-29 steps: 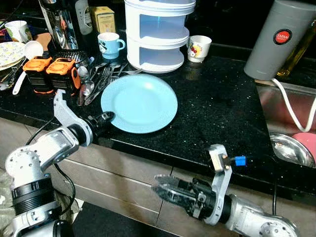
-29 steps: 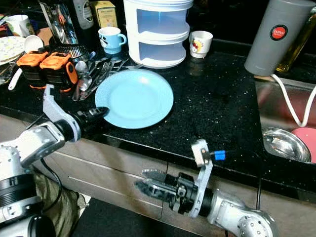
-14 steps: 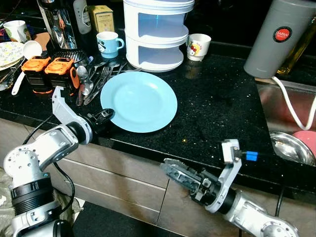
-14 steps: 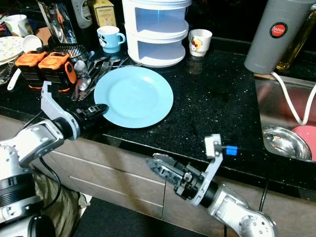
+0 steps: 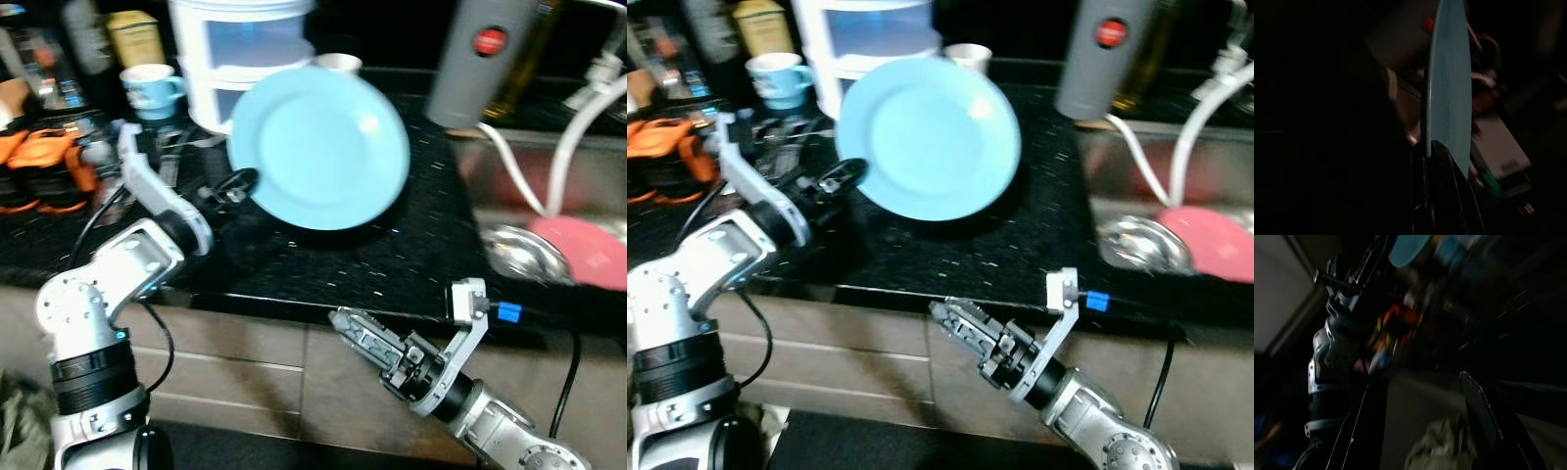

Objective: Kitchen organization

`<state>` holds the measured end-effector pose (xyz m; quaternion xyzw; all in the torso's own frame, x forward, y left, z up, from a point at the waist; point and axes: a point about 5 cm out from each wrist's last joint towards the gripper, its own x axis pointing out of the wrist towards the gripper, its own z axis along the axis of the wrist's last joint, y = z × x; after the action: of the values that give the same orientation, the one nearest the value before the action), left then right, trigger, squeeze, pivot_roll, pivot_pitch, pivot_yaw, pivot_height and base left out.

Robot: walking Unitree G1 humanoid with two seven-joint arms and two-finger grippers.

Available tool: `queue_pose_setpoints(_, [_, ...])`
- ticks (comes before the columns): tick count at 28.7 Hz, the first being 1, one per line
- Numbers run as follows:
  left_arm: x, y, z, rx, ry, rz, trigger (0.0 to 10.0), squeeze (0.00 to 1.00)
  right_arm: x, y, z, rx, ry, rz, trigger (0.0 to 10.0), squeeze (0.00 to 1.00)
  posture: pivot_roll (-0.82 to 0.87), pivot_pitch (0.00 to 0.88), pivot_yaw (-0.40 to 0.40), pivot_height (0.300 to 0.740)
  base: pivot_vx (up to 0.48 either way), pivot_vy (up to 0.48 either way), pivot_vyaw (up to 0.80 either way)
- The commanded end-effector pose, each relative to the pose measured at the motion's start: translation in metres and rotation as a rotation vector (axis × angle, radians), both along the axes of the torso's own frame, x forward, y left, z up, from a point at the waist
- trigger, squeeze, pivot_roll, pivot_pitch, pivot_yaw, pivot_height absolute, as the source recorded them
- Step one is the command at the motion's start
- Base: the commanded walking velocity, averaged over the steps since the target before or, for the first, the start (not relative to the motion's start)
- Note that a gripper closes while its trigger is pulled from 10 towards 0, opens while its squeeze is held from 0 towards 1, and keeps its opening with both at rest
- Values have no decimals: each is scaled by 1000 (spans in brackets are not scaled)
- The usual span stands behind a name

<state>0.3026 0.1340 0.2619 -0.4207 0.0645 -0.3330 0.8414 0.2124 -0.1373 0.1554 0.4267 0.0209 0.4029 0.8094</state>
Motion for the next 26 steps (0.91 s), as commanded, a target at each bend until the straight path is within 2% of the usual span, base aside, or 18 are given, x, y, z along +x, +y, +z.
queue_pose_setpoints(1, [-2,-5,3,-12,-27,-23,10000,0,-1,-4,3,15,-16,-41,10000,0,23,46,61,740,0,0,-800])
queue_pose_setpoints(9, [0,-9,0,-3,-32,-23,10000,0,-2,-9,4,26,-9,-120,10000,0,15,42,64,740,0,0,-800])
queue_pose_setpoints(16, [9,-5,7,-27,-51,65,10000,0,-1,-14,2,20,6,-175,10000,0,4,35,62,740,0,0,-800])
queue_pose_setpoints(19, [14,-4,8,9,-55,99,10000,0,0,-15,2,6,5,-199,10000,0,1,33,60,740,0,0,-800])
queue_pose_setpoints(22, [17,-8,10,107,-86,104,10000,0,1,-16,2,2,3,-209,10000,0,-4,33,61,740,0,0,-800])
queue_pose_setpoints(23, [17,-8,10,107,-86,104,10000,0,1,-16,2,2,3,-209,10000,0,-4,33,61,740,0,0,-800])
queue_pose_setpoints(26, [24,-15,10,187,-101,107,10000,0,1,-17,3,17,-7,-222,10000,0,-6,34,62,740,0,0,-800])
